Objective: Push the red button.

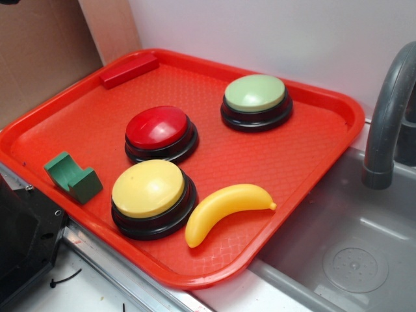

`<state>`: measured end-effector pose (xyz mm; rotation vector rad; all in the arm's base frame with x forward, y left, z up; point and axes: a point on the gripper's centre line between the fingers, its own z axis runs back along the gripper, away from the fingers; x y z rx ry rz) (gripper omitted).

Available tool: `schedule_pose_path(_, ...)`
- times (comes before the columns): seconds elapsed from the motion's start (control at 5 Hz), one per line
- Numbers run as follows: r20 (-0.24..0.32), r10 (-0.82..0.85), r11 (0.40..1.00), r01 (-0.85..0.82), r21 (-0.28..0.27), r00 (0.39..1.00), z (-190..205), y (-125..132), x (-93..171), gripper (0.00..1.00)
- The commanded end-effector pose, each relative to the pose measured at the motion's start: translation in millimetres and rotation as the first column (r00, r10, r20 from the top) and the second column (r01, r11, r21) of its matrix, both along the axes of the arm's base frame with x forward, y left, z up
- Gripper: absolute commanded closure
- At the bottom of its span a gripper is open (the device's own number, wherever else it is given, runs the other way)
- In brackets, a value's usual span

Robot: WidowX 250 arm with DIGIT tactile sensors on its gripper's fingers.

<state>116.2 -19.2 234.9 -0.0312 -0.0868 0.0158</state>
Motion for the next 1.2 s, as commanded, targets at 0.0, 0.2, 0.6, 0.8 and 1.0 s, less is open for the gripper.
schedule_pose_path(0.0,0.0,0.0,1.0,0.0,0.0,1.0,0.0,0.0,0.0,0.0)
schedule_pose_path(0.2,-0.03,-0.051,0.998,0.052,0.038,0.998,-43.8,8.6,50.0,0.0)
schedule_pose_path(0.6,0.021,-0.223,0.973,0.222,0.057,0.975,-116.1,-0.7,114.1,0.0)
schedule_pose_path(0.8,0.052,-0.304,0.951,0.3,0.074,0.951,-145.3,-6.8,116.2,0.0)
schedule_pose_path(1.0,0.038,-0.343,0.937,0.338,0.09,0.939,-162.2,-9.4,111.1,0.0)
